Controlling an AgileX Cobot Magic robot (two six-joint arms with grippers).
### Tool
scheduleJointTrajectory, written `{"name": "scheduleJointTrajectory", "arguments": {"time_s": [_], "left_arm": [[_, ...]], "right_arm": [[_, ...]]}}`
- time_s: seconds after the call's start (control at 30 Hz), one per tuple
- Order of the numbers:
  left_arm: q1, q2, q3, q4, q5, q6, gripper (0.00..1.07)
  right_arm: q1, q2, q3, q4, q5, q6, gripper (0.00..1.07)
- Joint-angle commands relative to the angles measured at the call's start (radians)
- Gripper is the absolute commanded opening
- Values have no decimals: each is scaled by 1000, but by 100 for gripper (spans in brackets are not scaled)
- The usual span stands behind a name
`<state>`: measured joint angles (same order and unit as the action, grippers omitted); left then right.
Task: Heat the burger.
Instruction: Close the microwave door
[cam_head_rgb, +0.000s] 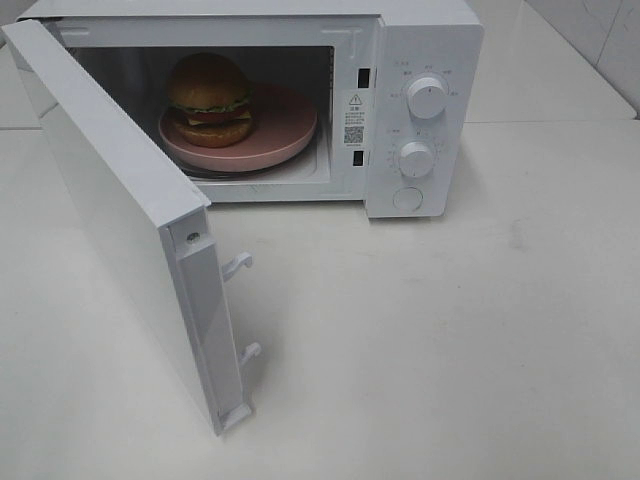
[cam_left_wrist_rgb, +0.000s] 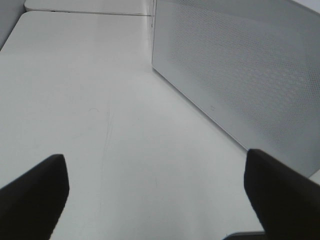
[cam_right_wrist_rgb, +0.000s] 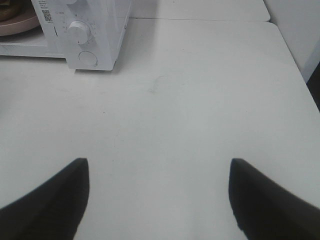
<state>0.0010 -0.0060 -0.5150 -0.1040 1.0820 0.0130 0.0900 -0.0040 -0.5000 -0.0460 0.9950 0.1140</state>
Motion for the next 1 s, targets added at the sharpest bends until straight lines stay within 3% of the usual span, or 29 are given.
{"name": "scheduleJointTrajectory", "arguments": {"time_s": [0.03,1.0], "left_arm": [[3,-12,-1,-5,-12,-1,87],[3,-3,-2,33,-12,7,85]], "right_arm": [[-3,-27,3,-1,0,-9,75],[-3,-27,3,-1,0,-9,75]]}}
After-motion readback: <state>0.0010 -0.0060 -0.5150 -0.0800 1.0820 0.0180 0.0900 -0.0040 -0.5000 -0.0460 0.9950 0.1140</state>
